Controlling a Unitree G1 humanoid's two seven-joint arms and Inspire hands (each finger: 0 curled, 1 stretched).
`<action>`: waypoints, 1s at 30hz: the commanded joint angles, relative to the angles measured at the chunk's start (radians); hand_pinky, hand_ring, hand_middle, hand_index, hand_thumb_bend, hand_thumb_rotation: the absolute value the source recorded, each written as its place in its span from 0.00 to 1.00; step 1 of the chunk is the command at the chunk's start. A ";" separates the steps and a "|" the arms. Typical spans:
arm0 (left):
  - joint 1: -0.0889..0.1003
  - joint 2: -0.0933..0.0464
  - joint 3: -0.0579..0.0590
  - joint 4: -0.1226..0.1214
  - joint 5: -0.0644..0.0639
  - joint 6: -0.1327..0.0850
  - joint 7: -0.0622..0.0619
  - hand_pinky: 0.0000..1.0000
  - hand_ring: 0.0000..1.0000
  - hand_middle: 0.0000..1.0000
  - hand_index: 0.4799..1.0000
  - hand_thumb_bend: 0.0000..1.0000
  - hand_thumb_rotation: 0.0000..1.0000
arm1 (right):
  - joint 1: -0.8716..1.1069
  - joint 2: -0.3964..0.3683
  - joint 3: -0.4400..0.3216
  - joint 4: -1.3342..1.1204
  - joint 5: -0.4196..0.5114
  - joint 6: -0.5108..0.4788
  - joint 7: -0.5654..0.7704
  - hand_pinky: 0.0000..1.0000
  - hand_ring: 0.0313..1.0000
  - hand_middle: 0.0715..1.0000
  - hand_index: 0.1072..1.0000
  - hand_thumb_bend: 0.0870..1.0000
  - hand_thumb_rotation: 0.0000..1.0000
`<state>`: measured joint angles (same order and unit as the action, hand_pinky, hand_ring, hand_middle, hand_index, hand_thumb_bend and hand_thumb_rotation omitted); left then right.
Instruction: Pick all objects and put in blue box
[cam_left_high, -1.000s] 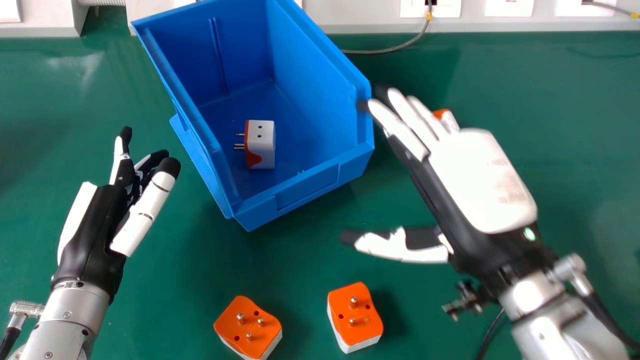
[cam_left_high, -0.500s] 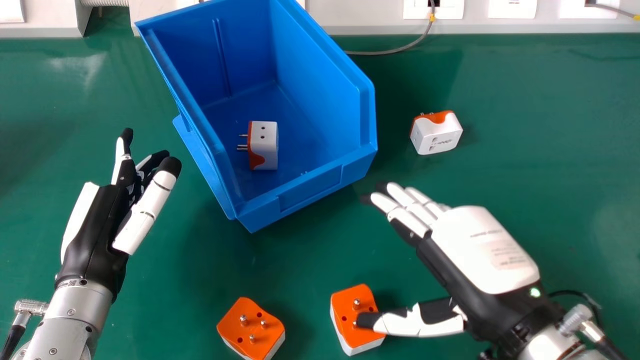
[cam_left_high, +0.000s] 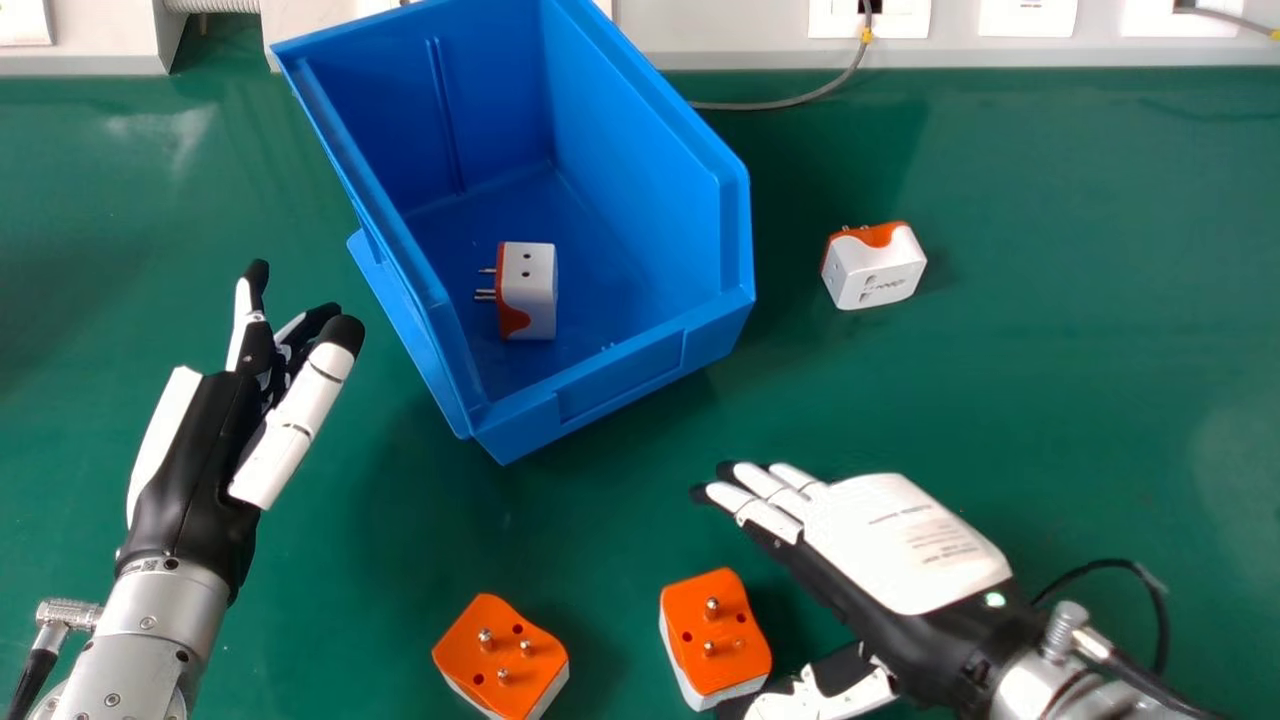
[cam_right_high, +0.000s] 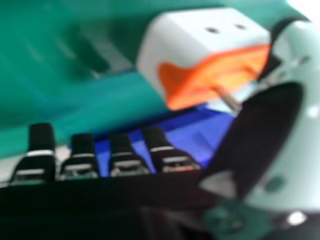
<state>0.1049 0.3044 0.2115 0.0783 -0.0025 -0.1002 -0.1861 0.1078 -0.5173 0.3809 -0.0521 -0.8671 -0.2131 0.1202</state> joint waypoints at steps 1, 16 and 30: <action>-0.018 0.003 0.004 -0.005 -0.007 -0.026 0.009 0.87 0.91 0.92 0.92 0.60 0.85 | -0.048 0.007 0.019 0.029 -0.027 0.008 -0.001 0.90 0.96 0.98 0.94 0.48 0.55; -0.022 0.013 0.002 -0.007 -0.001 -0.028 0.009 0.87 0.91 0.92 0.92 0.59 0.85 | -0.231 0.057 0.141 0.273 -0.123 0.056 -0.036 0.87 0.96 0.98 0.93 0.49 0.53; -0.017 0.011 0.004 -0.027 -0.008 -0.017 0.007 0.87 0.91 0.92 0.92 0.58 0.84 | -0.283 0.046 0.194 0.292 -0.114 0.088 0.020 0.91 0.97 0.98 0.92 0.47 0.49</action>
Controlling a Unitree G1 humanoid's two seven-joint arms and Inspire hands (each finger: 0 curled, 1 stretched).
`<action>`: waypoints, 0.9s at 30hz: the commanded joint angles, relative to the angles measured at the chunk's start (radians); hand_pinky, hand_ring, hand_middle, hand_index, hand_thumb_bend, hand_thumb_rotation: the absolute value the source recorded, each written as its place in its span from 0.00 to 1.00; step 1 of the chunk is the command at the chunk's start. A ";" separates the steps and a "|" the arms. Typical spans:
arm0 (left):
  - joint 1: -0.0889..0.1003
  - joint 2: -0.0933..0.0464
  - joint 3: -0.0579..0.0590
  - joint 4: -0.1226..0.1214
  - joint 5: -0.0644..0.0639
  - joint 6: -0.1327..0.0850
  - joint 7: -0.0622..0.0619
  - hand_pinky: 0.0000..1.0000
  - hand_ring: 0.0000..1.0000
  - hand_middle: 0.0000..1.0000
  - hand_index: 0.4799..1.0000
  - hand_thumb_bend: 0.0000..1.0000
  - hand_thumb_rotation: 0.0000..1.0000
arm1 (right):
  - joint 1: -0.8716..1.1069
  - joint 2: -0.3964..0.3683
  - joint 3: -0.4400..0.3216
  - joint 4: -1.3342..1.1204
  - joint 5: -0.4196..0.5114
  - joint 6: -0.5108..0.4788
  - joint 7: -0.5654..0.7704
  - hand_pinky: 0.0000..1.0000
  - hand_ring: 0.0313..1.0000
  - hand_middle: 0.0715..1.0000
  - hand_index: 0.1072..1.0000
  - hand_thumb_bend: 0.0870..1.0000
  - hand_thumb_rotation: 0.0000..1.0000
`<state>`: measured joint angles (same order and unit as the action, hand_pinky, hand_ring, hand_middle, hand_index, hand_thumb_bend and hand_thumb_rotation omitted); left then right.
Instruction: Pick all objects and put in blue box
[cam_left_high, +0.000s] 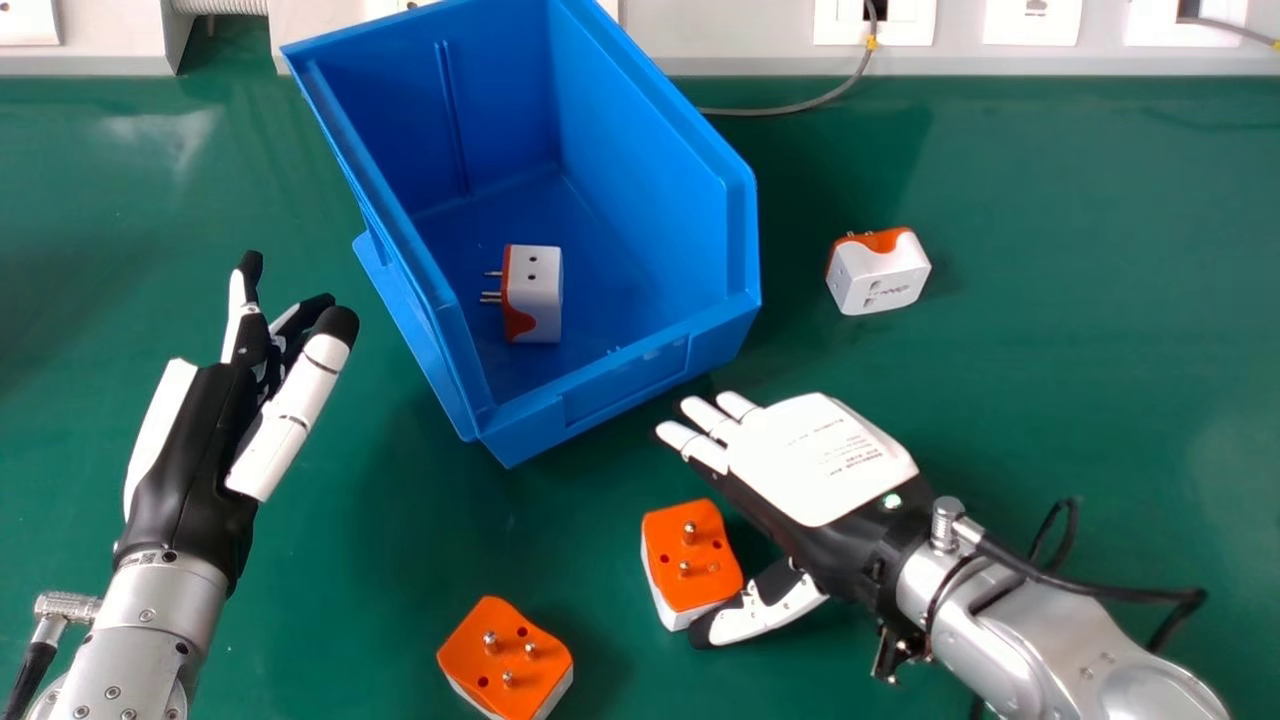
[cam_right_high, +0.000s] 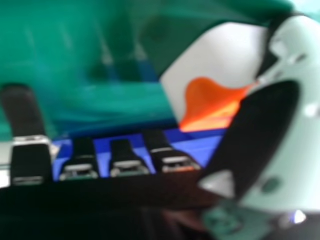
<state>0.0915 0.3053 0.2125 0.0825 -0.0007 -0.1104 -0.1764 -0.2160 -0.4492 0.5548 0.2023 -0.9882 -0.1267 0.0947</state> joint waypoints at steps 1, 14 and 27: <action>-0.004 0.010 0.003 -0.031 -0.009 -0.007 -0.003 0.87 0.91 0.92 0.92 0.58 0.84 | 0.041 -0.023 0.021 0.038 0.009 0.000 0.045 0.91 0.97 0.97 0.92 0.47 0.49; -0.014 0.011 0.005 -0.030 -0.015 0.005 -0.006 0.87 0.91 0.93 0.92 0.57 0.84 | 0.021 -0.035 0.044 0.049 0.004 -0.027 0.042 0.83 0.89 0.88 0.80 0.43 0.37; -0.033 0.015 0.005 -0.024 -0.014 0.014 -0.016 0.87 0.91 0.93 0.93 0.57 0.83 | -0.004 -0.063 0.066 0.041 0.028 -0.078 0.082 0.72 0.80 0.79 0.70 0.39 0.16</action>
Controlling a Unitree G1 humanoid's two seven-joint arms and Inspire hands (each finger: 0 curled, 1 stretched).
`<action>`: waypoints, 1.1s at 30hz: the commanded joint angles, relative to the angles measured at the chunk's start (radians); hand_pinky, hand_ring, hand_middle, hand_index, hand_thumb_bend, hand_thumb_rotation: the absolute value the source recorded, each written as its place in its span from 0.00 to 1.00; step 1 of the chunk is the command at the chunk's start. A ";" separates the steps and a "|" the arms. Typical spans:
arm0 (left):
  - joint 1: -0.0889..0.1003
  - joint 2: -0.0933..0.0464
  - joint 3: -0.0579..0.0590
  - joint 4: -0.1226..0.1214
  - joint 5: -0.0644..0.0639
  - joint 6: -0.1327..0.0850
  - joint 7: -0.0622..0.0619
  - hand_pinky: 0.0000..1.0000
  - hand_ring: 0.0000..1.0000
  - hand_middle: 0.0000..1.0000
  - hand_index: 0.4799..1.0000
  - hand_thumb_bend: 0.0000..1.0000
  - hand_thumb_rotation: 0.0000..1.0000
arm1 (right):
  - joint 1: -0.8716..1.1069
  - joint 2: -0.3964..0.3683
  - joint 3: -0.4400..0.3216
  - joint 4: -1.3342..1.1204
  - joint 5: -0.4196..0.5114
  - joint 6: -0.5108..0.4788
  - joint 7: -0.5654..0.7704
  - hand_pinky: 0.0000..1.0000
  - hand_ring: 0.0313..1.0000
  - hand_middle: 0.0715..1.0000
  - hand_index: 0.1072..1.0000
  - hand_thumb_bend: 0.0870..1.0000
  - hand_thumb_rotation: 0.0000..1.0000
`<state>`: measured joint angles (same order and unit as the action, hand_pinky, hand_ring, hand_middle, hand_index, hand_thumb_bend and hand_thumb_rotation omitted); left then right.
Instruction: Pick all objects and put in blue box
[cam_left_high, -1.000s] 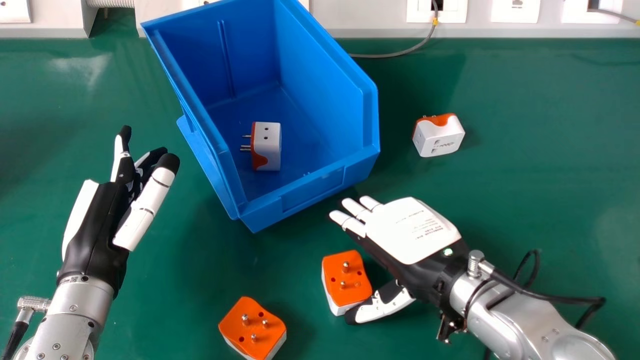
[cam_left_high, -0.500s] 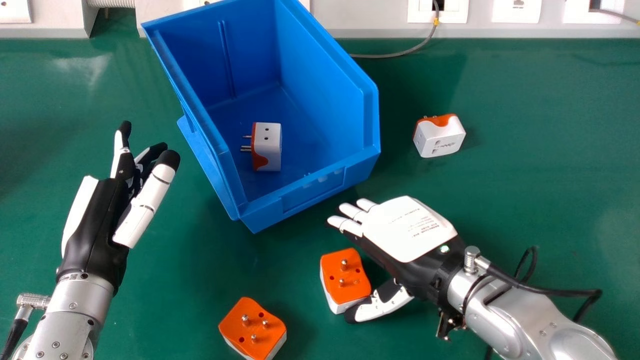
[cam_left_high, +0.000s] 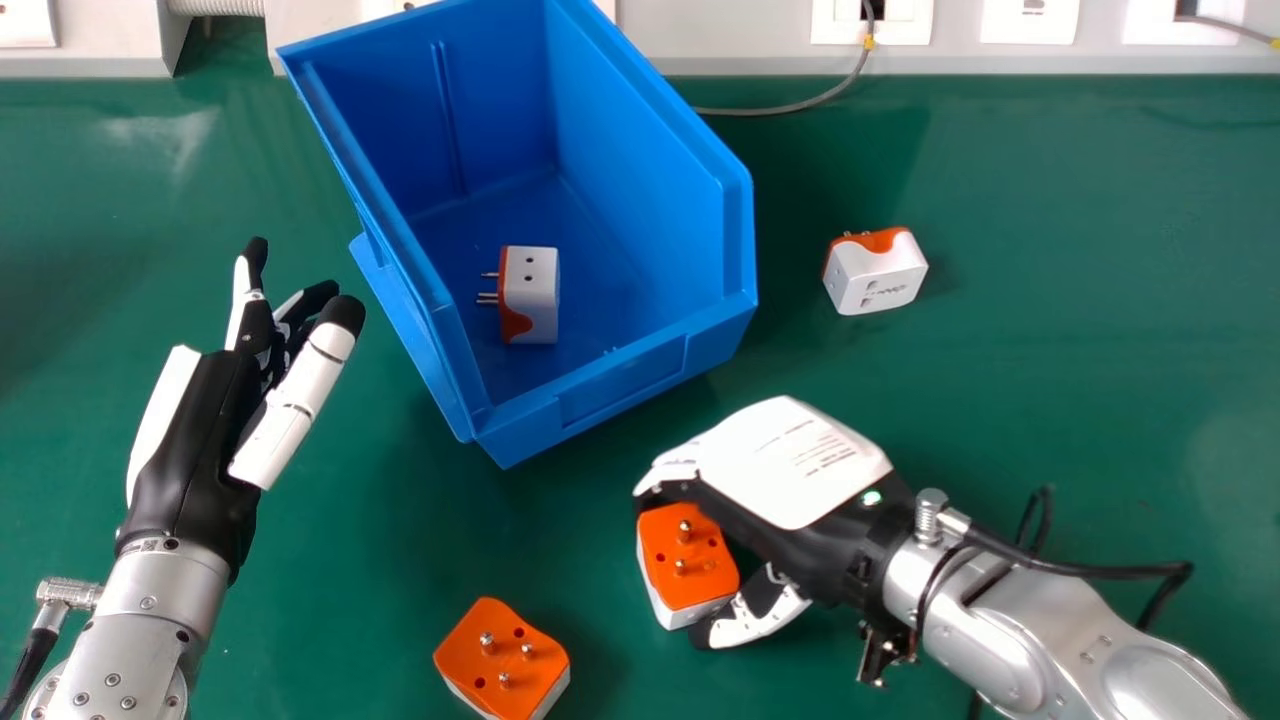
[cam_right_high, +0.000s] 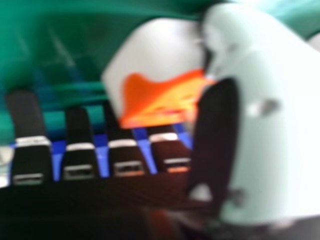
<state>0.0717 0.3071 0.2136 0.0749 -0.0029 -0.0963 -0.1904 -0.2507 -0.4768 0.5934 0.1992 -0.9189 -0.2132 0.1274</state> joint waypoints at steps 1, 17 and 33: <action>-0.013 0.012 0.004 -0.019 -0.012 0.002 -0.002 0.87 0.91 0.93 0.93 0.57 0.83 | 0.029 -0.037 0.032 0.046 -0.044 0.009 0.050 0.71 0.79 0.77 0.69 0.37 0.13; -0.018 0.010 0.005 -0.029 -0.016 0.016 -0.003 0.88 0.92 0.94 0.93 0.56 0.83 | -0.012 -0.029 0.090 0.141 -0.103 0.040 -0.076 0.50 0.55 0.55 0.52 0.43 0.04; -0.014 0.007 0.006 -0.043 -0.020 0.022 -0.006 0.88 0.92 0.94 0.94 0.55 0.83 | 0.022 -0.036 0.040 0.085 -0.007 0.037 -0.080 0.13 0.14 0.39 0.42 0.47 0.00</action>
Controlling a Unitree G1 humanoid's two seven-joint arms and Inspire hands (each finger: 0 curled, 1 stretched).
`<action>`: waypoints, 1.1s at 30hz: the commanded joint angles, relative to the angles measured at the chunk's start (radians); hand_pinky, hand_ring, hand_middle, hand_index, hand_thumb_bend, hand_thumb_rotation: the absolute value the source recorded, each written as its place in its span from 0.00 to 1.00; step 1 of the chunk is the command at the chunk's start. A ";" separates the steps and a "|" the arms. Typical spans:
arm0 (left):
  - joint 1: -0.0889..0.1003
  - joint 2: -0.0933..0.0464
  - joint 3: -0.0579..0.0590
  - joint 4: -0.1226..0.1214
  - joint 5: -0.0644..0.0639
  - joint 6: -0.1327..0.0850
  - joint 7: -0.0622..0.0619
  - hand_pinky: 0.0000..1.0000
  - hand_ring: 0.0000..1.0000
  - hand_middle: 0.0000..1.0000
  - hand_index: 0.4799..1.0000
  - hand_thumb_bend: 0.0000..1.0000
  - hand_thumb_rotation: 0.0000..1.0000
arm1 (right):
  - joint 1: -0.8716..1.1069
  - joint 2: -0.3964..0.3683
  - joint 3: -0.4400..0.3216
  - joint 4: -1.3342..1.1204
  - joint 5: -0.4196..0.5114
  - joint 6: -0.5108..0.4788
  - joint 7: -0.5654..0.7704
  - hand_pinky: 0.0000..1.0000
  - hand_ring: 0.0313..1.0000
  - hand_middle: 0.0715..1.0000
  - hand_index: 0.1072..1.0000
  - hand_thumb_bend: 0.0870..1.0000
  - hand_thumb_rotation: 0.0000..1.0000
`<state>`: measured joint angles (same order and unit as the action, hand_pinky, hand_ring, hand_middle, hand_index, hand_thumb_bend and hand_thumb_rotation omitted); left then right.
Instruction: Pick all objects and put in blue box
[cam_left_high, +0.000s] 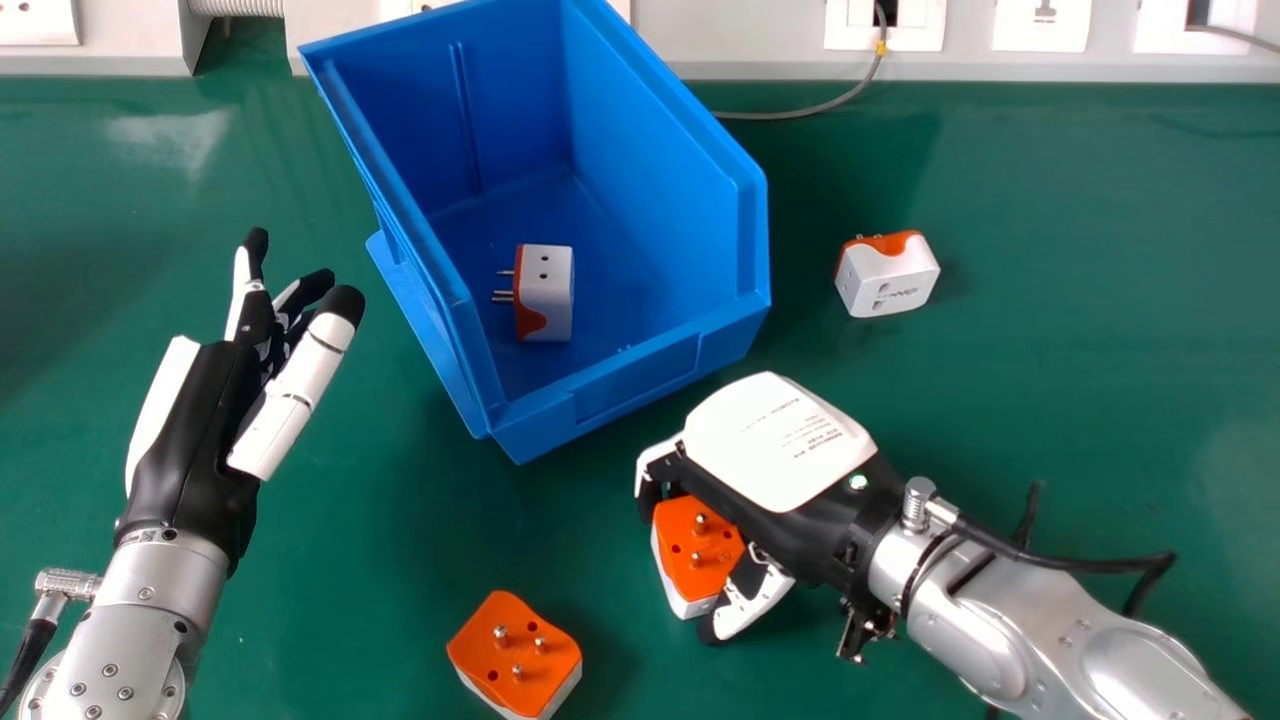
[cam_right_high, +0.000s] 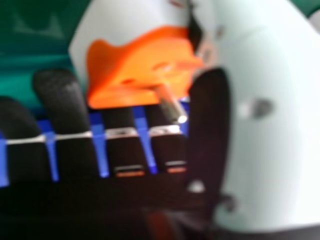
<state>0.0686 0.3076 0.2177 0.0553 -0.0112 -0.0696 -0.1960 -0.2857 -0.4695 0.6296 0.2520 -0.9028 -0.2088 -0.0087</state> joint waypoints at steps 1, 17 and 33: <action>-0.011 0.006 0.001 -0.023 -0.011 -0.005 0.000 0.88 0.92 0.94 0.94 0.55 0.83 | 0.064 -0.045 -0.003 0.017 -0.016 0.031 0.058 0.13 0.14 0.39 0.42 0.47 0.00; -0.018 0.005 -0.001 -0.023 -0.009 0.011 0.003 0.88 0.92 0.94 0.94 0.55 0.82 | 0.223 -0.136 -0.185 -0.408 0.108 -0.026 0.184 0.06 0.07 0.43 0.41 0.48 0.00; -0.028 0.003 -0.008 -0.012 0.003 0.011 0.015 0.88 0.92 0.94 0.94 0.55 0.82 | 0.069 -0.026 -0.322 -0.605 0.173 -0.013 0.252 0.05 0.07 0.16 0.41 0.45 0.13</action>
<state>0.0559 0.3058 0.2134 0.0553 -0.0082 -0.0520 -0.1883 -0.1549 -0.5121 0.3299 -0.3477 -0.7445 -0.2048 0.2678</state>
